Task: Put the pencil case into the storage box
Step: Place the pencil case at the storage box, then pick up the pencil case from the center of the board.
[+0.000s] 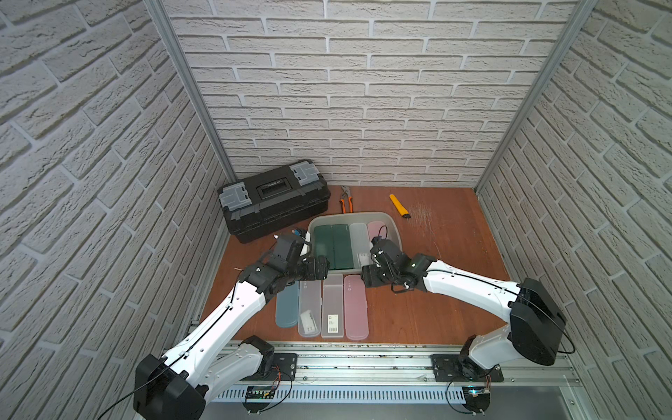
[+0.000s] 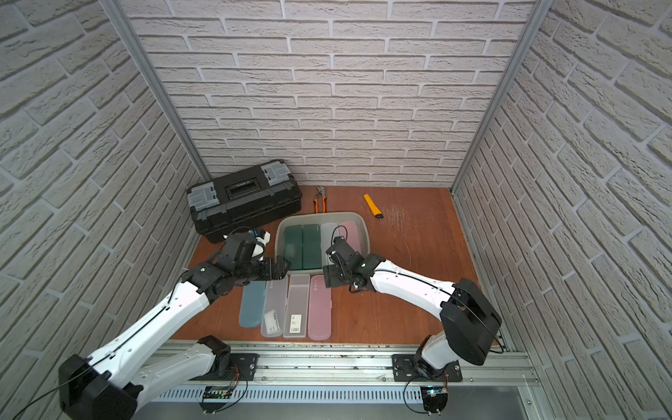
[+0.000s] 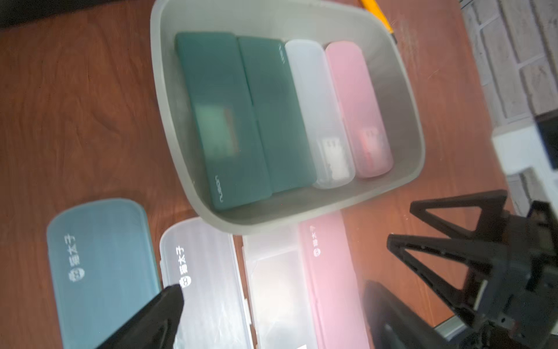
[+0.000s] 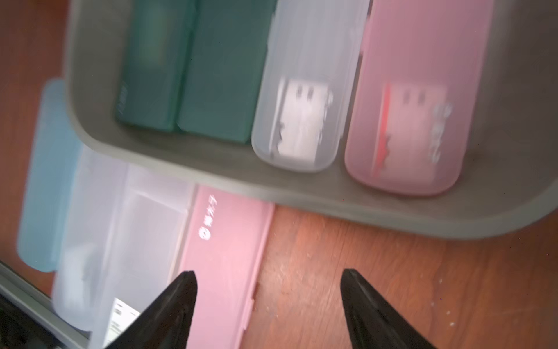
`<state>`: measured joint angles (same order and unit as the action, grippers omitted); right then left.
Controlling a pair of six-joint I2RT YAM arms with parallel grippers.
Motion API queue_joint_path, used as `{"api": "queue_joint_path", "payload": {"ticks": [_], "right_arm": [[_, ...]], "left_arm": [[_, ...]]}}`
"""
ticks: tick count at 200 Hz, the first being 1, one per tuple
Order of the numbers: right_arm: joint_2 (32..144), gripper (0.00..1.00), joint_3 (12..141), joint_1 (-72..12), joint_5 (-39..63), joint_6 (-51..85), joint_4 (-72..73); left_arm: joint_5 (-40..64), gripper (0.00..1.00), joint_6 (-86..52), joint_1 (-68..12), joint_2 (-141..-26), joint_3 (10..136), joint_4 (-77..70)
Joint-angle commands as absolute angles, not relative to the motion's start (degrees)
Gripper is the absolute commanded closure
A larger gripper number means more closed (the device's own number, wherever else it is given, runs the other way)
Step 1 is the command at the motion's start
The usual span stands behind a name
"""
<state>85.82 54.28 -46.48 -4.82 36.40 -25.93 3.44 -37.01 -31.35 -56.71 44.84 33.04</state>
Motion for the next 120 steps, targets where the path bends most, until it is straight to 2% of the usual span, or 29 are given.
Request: {"api": "queue_joint_path", "payload": {"ticks": [1, 60, 120], "right_arm": [[82.65, 0.19, 51.00, -50.10, -4.39, 41.60, -21.18], [83.42, 0.15, 43.42, -55.20, -2.61, 47.15, -15.35], [86.45, 0.14, 45.51, -59.91, -4.52, 48.34, -15.68]], "left_arm": [[-2.80, 0.02, -44.73, -35.33, -54.91, 41.58, 31.08], [-11.39, 0.01, -49.08, -42.21, -53.16, 40.17, 35.85], [-17.84, 0.01, -51.10, -42.54, -48.59, 38.99, 36.36]]}}
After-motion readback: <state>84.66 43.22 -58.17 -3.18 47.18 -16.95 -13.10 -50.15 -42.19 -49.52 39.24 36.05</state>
